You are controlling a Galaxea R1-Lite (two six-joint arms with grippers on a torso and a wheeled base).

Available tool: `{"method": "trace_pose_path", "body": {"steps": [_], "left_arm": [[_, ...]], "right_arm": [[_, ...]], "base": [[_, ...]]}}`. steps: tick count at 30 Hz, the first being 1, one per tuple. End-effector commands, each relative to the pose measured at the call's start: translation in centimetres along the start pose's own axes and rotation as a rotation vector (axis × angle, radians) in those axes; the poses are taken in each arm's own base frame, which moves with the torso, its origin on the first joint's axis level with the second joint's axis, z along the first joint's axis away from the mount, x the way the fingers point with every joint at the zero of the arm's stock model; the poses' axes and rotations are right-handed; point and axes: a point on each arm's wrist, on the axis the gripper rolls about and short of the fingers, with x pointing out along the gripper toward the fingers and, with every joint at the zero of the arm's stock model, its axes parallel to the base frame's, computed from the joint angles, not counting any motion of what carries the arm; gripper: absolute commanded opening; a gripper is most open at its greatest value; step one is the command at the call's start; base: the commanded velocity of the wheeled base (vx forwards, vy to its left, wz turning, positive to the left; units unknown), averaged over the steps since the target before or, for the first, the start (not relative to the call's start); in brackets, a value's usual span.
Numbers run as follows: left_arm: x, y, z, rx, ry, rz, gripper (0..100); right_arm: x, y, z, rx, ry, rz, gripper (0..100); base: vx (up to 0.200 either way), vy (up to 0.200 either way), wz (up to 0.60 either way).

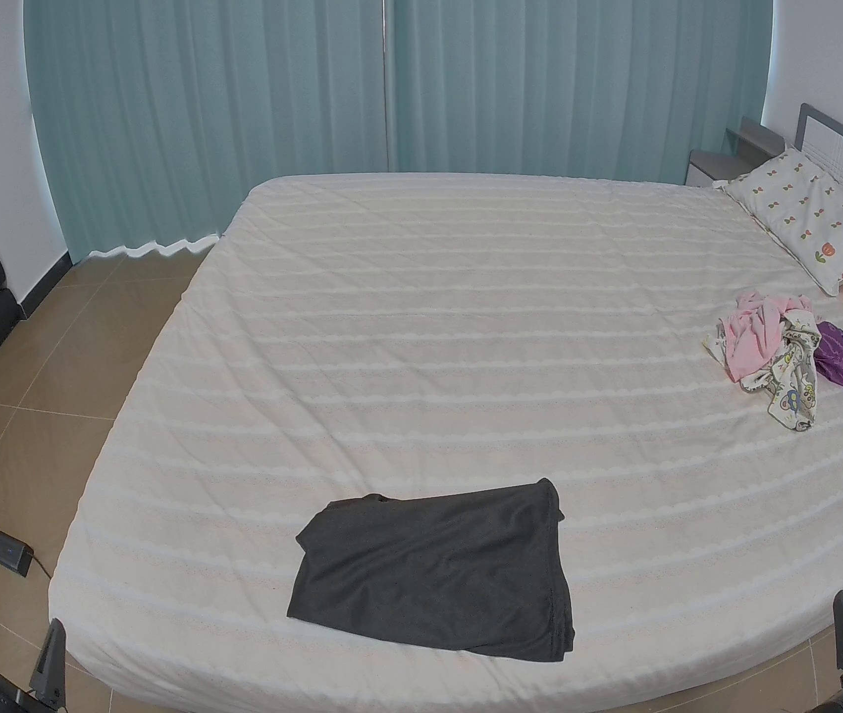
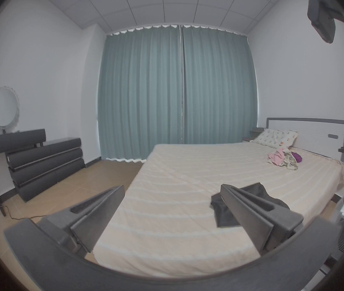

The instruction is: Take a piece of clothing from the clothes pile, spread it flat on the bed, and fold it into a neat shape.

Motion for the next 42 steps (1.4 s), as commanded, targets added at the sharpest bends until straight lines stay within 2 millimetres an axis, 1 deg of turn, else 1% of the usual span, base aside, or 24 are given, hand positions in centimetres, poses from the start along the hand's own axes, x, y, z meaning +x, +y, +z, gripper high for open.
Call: {"method": "trace_pose_path", "body": {"steps": [1, 15, 22, 42], "left_arm": [[0.10, -0.06, -0.49, -0.012, 0.028, -0.032, 100], [0.01, -0.07, -0.57, 0.001, 0.018, -0.031, 100], [0.01, -0.01, -0.56, -0.039, 0.017, -0.007, 100], [0.00, -0.03, -0.50, -0.030, 0.014, -0.017, 100]], "right_arm": [[0.06, 0.00, -0.48, -0.001, 0.010, 0.001, 100], [0.07, 0.00, -0.49, 0.002, 0.009, 0.004, 100], [0.06, -0.01, -0.47, 0.014, 0.004, 0.002, 100], [0.06, 0.01, -0.47, -0.003, 0.004, 0.010, 100]], "base": [[0.000, 0.000, 0.00], [0.000, 0.000, 0.00], [0.000, 0.000, 0.00], [0.000, 0.000, 0.00]]}}
